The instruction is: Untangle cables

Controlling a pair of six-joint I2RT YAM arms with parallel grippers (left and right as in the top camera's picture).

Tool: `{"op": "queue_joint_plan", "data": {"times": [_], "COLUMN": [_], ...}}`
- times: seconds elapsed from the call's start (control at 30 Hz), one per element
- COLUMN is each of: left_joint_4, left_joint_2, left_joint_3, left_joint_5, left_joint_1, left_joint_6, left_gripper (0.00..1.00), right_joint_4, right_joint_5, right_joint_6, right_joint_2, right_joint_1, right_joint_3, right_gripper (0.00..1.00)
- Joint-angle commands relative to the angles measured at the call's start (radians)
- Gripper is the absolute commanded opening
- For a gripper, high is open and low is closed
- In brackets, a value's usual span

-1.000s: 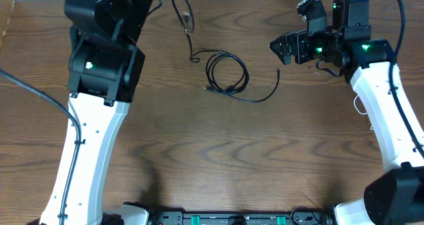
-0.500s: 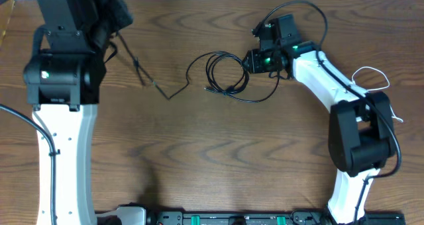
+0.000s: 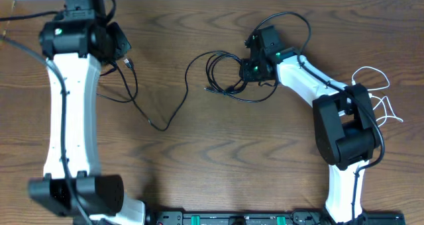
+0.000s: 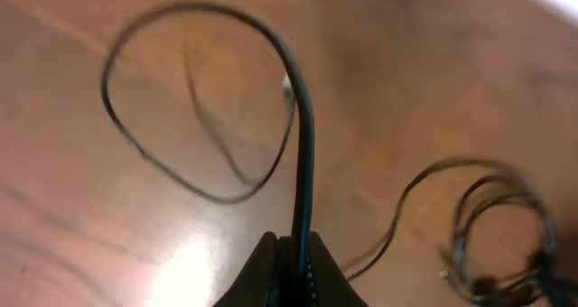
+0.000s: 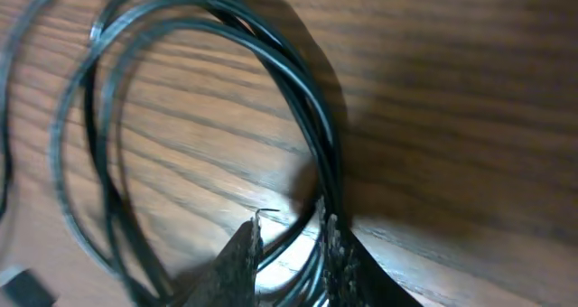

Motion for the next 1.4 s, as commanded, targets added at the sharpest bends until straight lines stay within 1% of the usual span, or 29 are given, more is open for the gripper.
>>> {"op": "queue_joint_plan", "data": {"times": [0.0, 0.3, 0.37, 0.4, 0.43, 0.47, 0.53, 0.6, 0.67, 0.73, 0.8, 0.83, 0.87, 0.97, 1.03, 1.07, 1.1, 1.13, 1.17, 1.2, 1.23, 1.27, 1.33, 1.37], "left_joint_4": [-0.028, -0.027, -0.029, -0.031, -0.032, -0.032, -0.032, -0.029, -0.01, 0.014, 0.061, 0.071, 0.091, 0.129, 0.141, 0.145, 0.15, 0.155, 0.162, 0.173, 0.174, 0.171, 0.134, 0.103], "left_joint_2": [0.063, 0.101, 0.101, 0.101, 0.101, 0.101, 0.101, 0.101, 0.096, 0.088, 0.071, 0.068, 0.059, 0.045, 0.044, 0.044, 0.044, 0.044, 0.044, 0.044, 0.044, 0.044, 0.044, 0.044], "left_joint_3": [0.004, 0.0, 0.0, 0.0, 0.0, 0.0, 0.0, 0.0, 0.001, 0.001, 0.001, 0.001, 0.001, 0.001, 0.001, 0.001, 0.001, 0.001, 0.001, 0.001, 0.001, 0.001, 0.001, 0.001], "left_joint_5": [-0.013, -0.013, -0.011, -0.008, -0.004, -0.001, -0.001, 0.014, 0.106, 0.202, 0.39, 0.435, 0.533, 0.727, 0.805, 0.842, 0.886, 0.929, 0.954, 0.963, 0.941, 0.882, 0.638, 0.473], "left_joint_1": [0.003, 0.002, 0.001, 0.0, 0.0, -0.001, 0.0, 0.0, 0.0, 0.0, 0.0, 0.0, 0.0, 0.0, 0.0, 0.0, 0.0, 0.0, 0.001, 0.008, 0.012, 0.018, 0.025, 0.025], "left_joint_6": [-0.006, -0.006, -0.006, -0.006, -0.006, -0.006, -0.006, 0.002, 0.081, 0.132, 0.213, 0.23, 0.26, 0.296, 0.296, 0.296, 0.301, 0.317, 0.326, 0.325, 0.325, 0.317, 0.237, 0.182], "left_gripper": [0.07, 0.08, 0.09, 0.24, 0.34, 0.42, 0.46, 0.46, 0.46, 0.46, 0.47, 0.47, 0.51, 0.58, 0.61, 0.63, 0.71, 0.75, 0.77, 0.81, 0.85, 0.92, 0.93, 0.93], "right_joint_4": [-0.002, 0.022, 0.024, 0.022, 0.02, 0.019, 0.02, 0.02, 0.018, 0.013, -0.003, -0.009, -0.021, -0.053, -0.073, -0.079, -0.087, -0.094, -0.097, -0.101, -0.104, -0.109, -0.117, -0.125], "right_joint_5": [0.091, 0.122, 0.123, 0.123, 0.123, 0.123, 0.123, 0.121, 0.099, 0.073, 0.039, 0.031, 0.023, 0.006, 0.005, 0.002, 0.001, -0.002, -0.004, -0.014, -0.019, -0.021, -0.021, -0.03], "right_joint_6": [0.014, 0.013, 0.013, 0.013, 0.013, 0.013, 0.013, -0.013, -0.069, -0.109, -0.146, -0.153, -0.161, -0.176, -0.184, -0.19, -0.19, -0.19, -0.19, -0.189, -0.189, -0.188, -0.188, -0.187], "right_joint_2": [0.016, 0.048, 0.049, 0.049, 0.049, 0.049, 0.045, 0.033, -0.003, -0.048, -0.126, -0.148, -0.186, -0.274, -0.328, -0.344, -0.365, -0.381, -0.388, -0.407, -0.413, -0.419, -0.421, -0.421], "right_joint_1": [0.01, 0.036, 0.037, 0.037, 0.037, 0.035, 0.03, 0.021, 0.006, -0.009, -0.033, -0.039, -0.047, -0.06, -0.061, -0.061, -0.062, -0.063, -0.064, -0.068, -0.069, -0.071, -0.071, -0.071], "right_joint_3": [0.006, 0.006, 0.006, 0.006, 0.006, 0.006, 0.006, 0.008, 0.01, 0.01, 0.01, 0.01, 0.01, 0.01, 0.01, 0.01, 0.01, 0.01, 0.01, 0.01, 0.01, 0.01, 0.01, 0.01], "right_gripper": [0.2, 0.2, 0.17, 0.13, 0.08, 0.02, 0.01, 0.01, 0.01, 0.01, 0.01, 0.01, 0.01, 0.01, 0.01, 0.01, 0.01, 0.01, 0.01, 0.01, 0.01, 0.01, 0.01, 0.01]}}
